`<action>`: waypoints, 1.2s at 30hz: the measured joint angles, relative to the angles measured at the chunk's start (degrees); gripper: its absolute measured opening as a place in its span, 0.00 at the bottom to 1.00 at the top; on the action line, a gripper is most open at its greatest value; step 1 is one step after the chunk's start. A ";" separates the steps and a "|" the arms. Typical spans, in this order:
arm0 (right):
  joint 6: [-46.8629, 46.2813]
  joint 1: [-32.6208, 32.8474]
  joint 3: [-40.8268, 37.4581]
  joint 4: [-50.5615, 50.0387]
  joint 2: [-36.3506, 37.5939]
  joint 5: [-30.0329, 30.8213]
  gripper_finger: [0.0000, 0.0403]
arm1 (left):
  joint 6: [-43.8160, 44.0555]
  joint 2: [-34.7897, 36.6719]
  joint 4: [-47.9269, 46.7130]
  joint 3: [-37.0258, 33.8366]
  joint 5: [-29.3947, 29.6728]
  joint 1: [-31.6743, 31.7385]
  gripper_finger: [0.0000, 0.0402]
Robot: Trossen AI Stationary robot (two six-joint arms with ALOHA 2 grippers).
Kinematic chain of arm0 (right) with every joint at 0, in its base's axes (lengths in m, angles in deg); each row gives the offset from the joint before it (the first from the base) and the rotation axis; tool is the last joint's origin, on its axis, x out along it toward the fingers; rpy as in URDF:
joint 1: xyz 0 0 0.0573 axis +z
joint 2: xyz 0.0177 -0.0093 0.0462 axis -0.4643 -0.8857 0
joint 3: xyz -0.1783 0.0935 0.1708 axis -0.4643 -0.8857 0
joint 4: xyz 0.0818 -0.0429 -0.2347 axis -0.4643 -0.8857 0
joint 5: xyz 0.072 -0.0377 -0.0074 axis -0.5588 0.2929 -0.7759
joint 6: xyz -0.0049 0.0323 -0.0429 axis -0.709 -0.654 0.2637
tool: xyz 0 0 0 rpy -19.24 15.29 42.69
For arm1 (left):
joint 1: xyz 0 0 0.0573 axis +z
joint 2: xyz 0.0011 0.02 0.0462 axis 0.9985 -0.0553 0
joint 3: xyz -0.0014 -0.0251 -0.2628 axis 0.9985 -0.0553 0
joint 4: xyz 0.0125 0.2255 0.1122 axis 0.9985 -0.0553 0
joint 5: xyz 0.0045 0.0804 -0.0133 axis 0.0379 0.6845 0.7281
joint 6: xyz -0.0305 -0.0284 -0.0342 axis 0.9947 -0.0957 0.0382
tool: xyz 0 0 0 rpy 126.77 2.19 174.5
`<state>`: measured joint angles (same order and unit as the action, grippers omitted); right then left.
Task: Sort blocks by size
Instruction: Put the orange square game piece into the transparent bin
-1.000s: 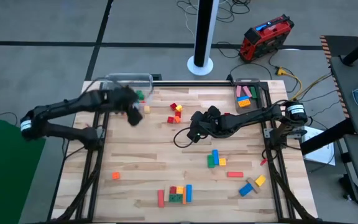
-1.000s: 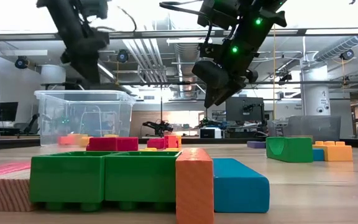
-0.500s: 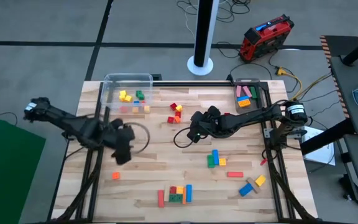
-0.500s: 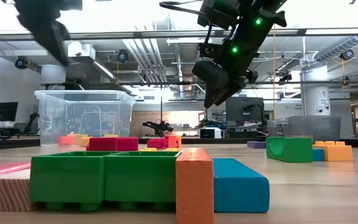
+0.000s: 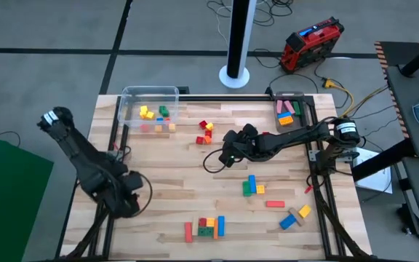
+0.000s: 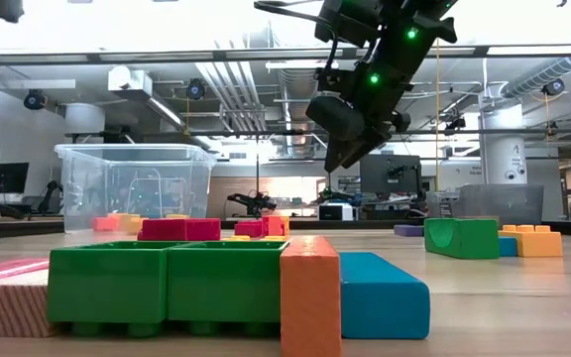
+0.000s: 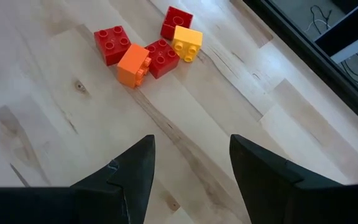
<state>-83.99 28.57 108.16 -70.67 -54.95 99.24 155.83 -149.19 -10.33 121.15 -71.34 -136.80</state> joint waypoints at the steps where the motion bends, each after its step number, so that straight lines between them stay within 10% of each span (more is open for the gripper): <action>1: 0.01 -0.02 0.01 -0.01 0.00 0.00 0.50 | 1.66 -0.71 0.71 -1.02 -0.03 -1.08 0.38; 20: 3.04 -0.02 0.00 2.34 0.00 -0.13 0.53 | 8.83 -17.56 10.39 -3.07 -4.28 -10.30 0.72; 36: 2.86 -0.04 0.00 2.62 0.00 -0.15 0.53 | 9.47 -21.41 18.06 -8.92 -3.82 -13.14 0.68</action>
<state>-81.12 28.53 108.16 -68.05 -54.95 99.09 165.30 -170.60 7.73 112.23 -75.16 -149.94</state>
